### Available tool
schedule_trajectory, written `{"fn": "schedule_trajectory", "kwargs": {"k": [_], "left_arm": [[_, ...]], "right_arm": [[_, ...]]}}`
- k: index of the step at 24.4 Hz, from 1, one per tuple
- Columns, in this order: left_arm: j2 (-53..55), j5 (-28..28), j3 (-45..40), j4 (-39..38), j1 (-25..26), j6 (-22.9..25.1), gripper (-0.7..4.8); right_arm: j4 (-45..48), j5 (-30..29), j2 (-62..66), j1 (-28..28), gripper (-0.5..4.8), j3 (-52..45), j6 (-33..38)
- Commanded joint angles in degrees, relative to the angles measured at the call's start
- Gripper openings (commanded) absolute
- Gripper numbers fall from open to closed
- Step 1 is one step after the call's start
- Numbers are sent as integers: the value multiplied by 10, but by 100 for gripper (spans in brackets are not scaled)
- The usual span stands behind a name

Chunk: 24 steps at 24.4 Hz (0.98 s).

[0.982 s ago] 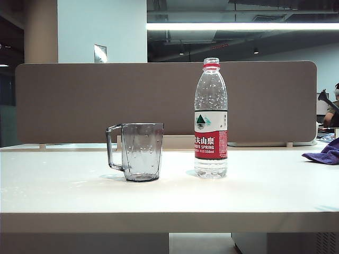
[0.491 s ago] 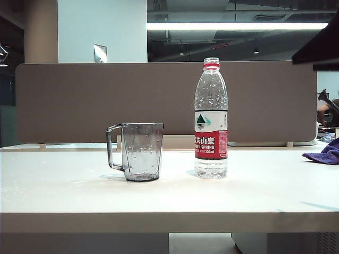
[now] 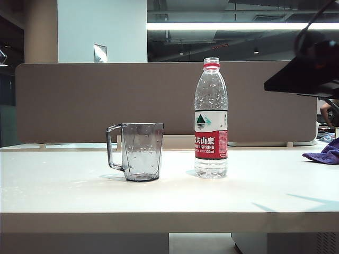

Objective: Pick up the mineral water bottle on the table and pour a little water into the mug.

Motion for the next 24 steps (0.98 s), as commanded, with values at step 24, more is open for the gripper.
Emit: {"fn": "schedule_trajectory", "kwargs": {"k": [24], "left_arm": [[0, -1, 2, 7, 0, 0, -5]], "right_arm": [[324, 10, 506, 0, 477, 198, 50]]}}
